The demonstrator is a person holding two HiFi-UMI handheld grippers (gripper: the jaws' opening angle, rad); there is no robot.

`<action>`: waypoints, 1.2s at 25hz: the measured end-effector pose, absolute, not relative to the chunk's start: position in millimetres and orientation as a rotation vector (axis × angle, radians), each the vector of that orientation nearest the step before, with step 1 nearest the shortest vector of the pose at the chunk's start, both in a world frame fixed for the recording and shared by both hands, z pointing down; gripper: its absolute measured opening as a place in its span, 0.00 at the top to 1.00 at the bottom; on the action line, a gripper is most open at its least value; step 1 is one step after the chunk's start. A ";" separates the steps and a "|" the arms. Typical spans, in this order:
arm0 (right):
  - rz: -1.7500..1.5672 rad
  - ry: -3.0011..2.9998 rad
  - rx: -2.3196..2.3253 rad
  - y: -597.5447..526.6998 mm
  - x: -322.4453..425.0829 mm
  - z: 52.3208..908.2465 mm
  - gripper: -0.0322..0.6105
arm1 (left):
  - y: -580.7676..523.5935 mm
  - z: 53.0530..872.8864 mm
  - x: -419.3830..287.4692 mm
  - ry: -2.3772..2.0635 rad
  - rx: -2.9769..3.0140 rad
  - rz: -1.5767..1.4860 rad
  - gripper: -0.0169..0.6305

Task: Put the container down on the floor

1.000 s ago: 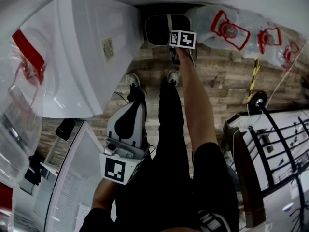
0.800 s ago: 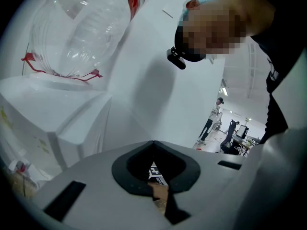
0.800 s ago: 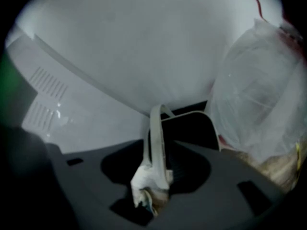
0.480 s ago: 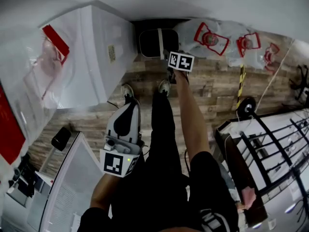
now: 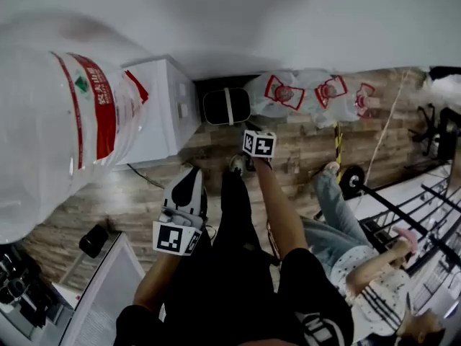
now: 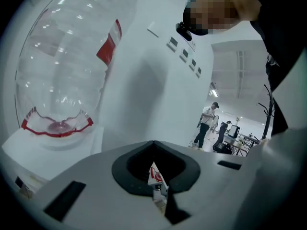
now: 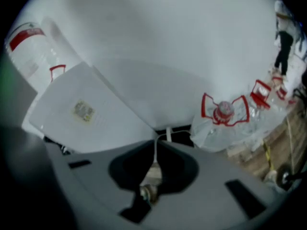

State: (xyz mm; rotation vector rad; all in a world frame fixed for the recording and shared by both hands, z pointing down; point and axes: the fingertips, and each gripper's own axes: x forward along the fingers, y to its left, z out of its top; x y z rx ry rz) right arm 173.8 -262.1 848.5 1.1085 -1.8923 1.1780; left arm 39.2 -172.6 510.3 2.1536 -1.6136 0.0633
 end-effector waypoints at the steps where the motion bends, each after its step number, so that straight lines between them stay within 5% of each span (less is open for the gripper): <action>1: 1.145 -1.897 1.106 -257.4 174.3 835.2 0.89 | -171.7 503.3 37.4 -1.612 2.162 0.066 0.93; 30: 0.691 -2.443 1.583 -246.6 183.3 402.4 0.89 | -174.6 369.7 -8.5 -1.647 2.373 0.067 0.93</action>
